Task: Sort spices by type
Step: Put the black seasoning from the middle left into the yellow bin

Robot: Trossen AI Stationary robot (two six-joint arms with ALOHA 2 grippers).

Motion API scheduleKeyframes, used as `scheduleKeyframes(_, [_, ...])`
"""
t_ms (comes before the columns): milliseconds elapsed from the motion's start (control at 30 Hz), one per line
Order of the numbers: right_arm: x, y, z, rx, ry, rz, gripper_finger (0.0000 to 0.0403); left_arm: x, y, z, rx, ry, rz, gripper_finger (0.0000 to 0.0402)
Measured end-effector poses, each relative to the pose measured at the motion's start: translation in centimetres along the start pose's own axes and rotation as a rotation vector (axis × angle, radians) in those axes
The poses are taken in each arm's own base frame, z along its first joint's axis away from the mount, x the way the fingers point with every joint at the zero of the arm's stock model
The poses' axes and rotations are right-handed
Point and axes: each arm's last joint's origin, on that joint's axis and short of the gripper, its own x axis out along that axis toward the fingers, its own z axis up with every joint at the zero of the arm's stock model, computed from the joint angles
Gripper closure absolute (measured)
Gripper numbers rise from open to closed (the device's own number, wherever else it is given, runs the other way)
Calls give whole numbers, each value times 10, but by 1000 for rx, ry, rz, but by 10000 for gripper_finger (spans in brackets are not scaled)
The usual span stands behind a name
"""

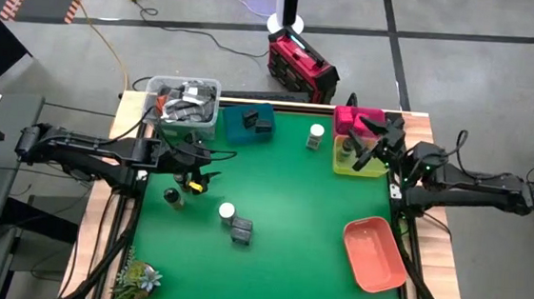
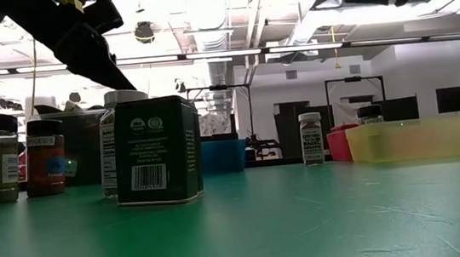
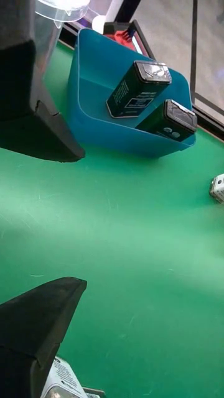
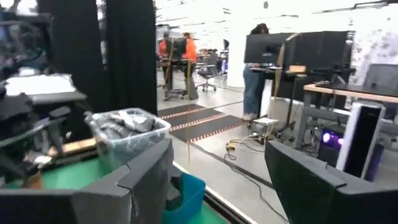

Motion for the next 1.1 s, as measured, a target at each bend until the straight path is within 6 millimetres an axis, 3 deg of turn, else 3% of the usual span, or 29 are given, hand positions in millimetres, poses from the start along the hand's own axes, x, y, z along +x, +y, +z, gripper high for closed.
scheduleKeyframes(133, [0,9,-2,-29,7,129,119,0,0,0,-12,-2,0,95])
scheduleKeyframes(400, [6,29,-13,17,85,232,119,0,0,3,-238,-28,-5,95])
scheduleKeyframes(833, [39,70,-62,-98,294,274,119,0,0,5,-264,-53,2,95])
scheduleKeyframes(1100, [52,78,-71,-158,268,267,119,-1,5,9,-258,-105,150,95])
